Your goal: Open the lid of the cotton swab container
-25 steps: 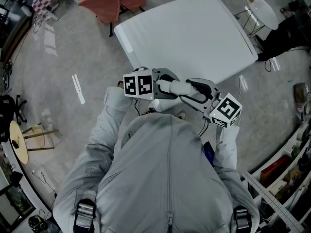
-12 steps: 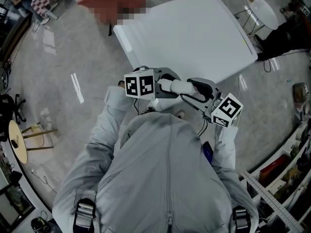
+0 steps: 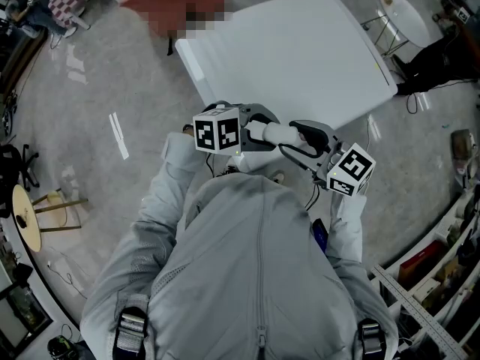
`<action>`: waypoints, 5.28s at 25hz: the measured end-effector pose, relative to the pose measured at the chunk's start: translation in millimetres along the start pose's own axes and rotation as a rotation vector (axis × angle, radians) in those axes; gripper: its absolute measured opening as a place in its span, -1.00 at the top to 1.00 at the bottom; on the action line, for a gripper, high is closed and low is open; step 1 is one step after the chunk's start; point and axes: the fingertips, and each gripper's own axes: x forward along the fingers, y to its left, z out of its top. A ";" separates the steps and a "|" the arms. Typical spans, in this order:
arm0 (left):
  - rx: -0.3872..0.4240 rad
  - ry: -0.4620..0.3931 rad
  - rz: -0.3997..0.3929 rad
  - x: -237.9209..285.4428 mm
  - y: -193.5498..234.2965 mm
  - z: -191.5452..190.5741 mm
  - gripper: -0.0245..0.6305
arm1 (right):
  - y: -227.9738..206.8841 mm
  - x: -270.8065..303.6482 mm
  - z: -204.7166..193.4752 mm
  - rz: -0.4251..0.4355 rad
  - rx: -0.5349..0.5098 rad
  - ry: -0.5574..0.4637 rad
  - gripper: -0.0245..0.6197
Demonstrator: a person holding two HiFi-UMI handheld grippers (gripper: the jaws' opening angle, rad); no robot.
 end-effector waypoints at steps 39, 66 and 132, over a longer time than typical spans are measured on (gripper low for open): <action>-0.080 -0.062 -0.150 -9.1 -10.4 10.1 0.30 | 10.1 3.8 11.1 0.018 -0.140 0.013 0.11; 0.008 -0.066 -0.069 -7.9 -2.4 17.6 0.30 | 1.2 0.7 27.2 0.105 0.118 -0.113 0.19; -0.261 -0.231 0.454 -47.2 83.2 22.5 0.30 | -68.9 -51.3 95.6 -0.503 -0.110 -0.201 0.20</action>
